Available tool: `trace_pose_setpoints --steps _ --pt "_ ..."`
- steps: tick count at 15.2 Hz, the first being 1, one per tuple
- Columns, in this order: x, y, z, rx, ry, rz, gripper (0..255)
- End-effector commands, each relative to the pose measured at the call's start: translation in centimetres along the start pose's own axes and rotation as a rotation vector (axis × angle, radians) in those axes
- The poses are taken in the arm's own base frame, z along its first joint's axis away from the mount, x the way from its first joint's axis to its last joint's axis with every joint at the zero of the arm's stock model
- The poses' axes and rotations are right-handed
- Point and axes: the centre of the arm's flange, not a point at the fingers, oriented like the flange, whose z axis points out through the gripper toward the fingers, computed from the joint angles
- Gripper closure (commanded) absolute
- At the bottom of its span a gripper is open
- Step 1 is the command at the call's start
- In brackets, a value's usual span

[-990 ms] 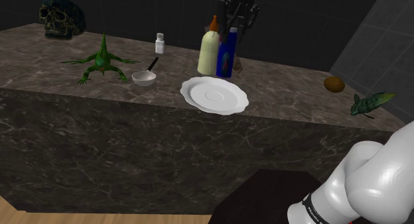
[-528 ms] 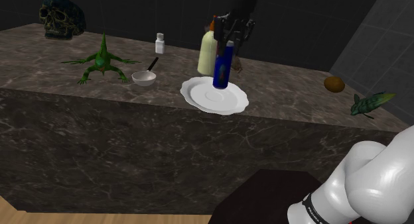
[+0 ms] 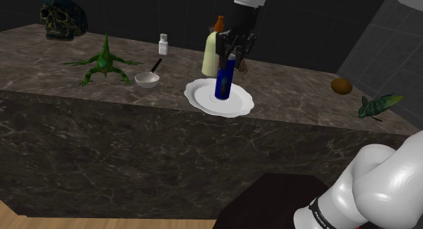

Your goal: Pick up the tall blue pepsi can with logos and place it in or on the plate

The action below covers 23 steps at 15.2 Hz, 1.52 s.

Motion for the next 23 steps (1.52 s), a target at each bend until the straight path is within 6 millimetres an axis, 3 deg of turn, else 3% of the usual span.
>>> trace_pose_setpoints --steps 1,6,7,12,16,23 --pt "0.0 0.0 0.2 0.000 0.001 0.000 255" --pt "0.0 0.0 0.2 0.000 0.001 0.000 255" --pt "0.0 0.0 0.2 0.000 0.001 0.000 0" --pt "0.0 0.0 0.2 0.000 0.001 0.000 0" --pt "0.0 0.0 -4.8 0.000 0.001 0.000 0" --pt "0.0 0.0 -4.8 0.000 0.001 0.000 0"
